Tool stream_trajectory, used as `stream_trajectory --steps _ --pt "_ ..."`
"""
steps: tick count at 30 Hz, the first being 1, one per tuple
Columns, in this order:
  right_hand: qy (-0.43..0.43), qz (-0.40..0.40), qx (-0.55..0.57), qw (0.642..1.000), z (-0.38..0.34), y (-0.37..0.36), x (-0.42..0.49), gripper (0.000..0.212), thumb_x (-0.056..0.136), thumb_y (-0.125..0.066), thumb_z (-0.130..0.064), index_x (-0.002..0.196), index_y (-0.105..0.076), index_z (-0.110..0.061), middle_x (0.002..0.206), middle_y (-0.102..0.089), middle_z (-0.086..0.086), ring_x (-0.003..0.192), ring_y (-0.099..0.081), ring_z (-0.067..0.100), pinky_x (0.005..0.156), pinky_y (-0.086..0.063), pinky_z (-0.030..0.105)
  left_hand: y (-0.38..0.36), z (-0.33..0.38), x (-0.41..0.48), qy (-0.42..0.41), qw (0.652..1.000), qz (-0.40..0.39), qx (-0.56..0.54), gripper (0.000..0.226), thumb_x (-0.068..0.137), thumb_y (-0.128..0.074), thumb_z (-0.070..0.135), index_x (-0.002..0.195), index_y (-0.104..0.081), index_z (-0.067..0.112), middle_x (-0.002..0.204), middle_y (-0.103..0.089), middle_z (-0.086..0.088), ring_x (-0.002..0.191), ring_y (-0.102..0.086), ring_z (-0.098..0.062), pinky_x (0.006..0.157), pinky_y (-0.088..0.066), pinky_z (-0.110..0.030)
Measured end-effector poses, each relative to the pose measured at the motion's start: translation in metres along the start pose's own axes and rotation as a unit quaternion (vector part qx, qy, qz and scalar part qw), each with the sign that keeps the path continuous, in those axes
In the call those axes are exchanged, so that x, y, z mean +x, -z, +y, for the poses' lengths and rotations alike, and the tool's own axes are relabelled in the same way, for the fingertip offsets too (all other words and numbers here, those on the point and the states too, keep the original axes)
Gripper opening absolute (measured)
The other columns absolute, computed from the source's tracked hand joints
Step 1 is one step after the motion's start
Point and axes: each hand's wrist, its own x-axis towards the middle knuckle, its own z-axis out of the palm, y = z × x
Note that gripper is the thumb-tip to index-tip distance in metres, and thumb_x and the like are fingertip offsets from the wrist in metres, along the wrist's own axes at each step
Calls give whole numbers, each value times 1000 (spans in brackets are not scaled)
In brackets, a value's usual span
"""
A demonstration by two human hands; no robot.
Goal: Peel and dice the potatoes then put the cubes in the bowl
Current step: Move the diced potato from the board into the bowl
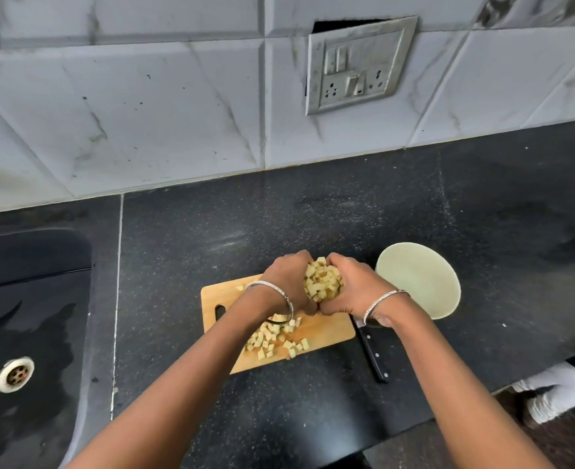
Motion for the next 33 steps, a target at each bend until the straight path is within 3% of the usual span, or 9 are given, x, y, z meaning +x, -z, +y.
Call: stream_trajectory --steps 4,9,12,15,21,25,27,30,33 --pt "-19 24 10 999 21 39 -16 52 56 -88 -24 95 -54 -26 94 -65 -3 90 -63 13 80 -55 37 2 43 20 -26 1000 -15 3 69 62 -87 23 119 -49 14 113 -58 -5 104 -55 -23 83 -48 -32" --pt "-62 47 19 997 61 84 -27 52 51 -89 -18 93 -57 -23 88 -68 -2 84 -64 16 75 -55 34 -6 99 55 -55 998 -38 1 68 64 -85 23 121 -49 14 113 -58 -5 102 -57 -23 80 -50 -33" --pt "-107 44 16 993 89 98 -25 71 39 -86 -30 104 -59 -27 97 -68 -2 92 -65 18 84 -56 43 -21 126 76 -60 996 -58 14 66 66 -84 23 122 -50 11 117 -60 -8 106 -58 -26 81 -48 -32" --pt "-133 29 4 991 115 103 -19 88 41 -88 -30 122 -54 -23 105 -65 -1 97 -62 18 84 -55 37 -38 139 95 -48 996 -76 15 66 68 -84 22 124 -53 9 118 -61 -9 108 -59 -27 84 -49 -34" --pt "-151 9 -30 988 133 110 -16 60 62 -84 -15 117 -61 -23 108 -66 1 97 -64 20 87 -56 37 -58 134 116 -19 998 -60 6 67 66 -86 23 127 -57 21 119 -61 -6 109 -60 -28 86 -49 -33" --pt "-149 33 69 986 138 114 -12 41 77 -70 3 114 -67 -14 111 -65 3 96 -68 25 77 -61 42 -56 129 119 -12 997 -34 -70 46 79 -76 19 123 -61 23 118 -66 -3 109 -62 -24 95 -50 -37" --pt "-149 79 113 979 136 117 -12 27 85 -61 11 98 -73 -9 98 -70 9 83 -73 29 73 -62 43 -54 127 117 -7 993 -5 -119 29 89 -61 12 115 -65 24 114 -68 -3 106 -63 -22 93 -52 -37" --pt "-120 187 126 967 131 117 -15 21 81 -68 8 77 -76 -11 72 -74 10 64 -74 21 72 -62 38 -53 126 112 -34 989 -16 -144 42 92 -39 1 116 -66 22 117 -68 -3 109 -63 -20 90 -53 -31" --pt "-97 259 121 953 128 114 -23 15 80 -75 1 74 -76 -13 66 -73 2 56 -71 12 62 -59 25 -57 129 107 -76 987 -71 -126 47 92 -36 0 126 -61 21 132 -60 -6 120 -56 -22 100 -47 -36"
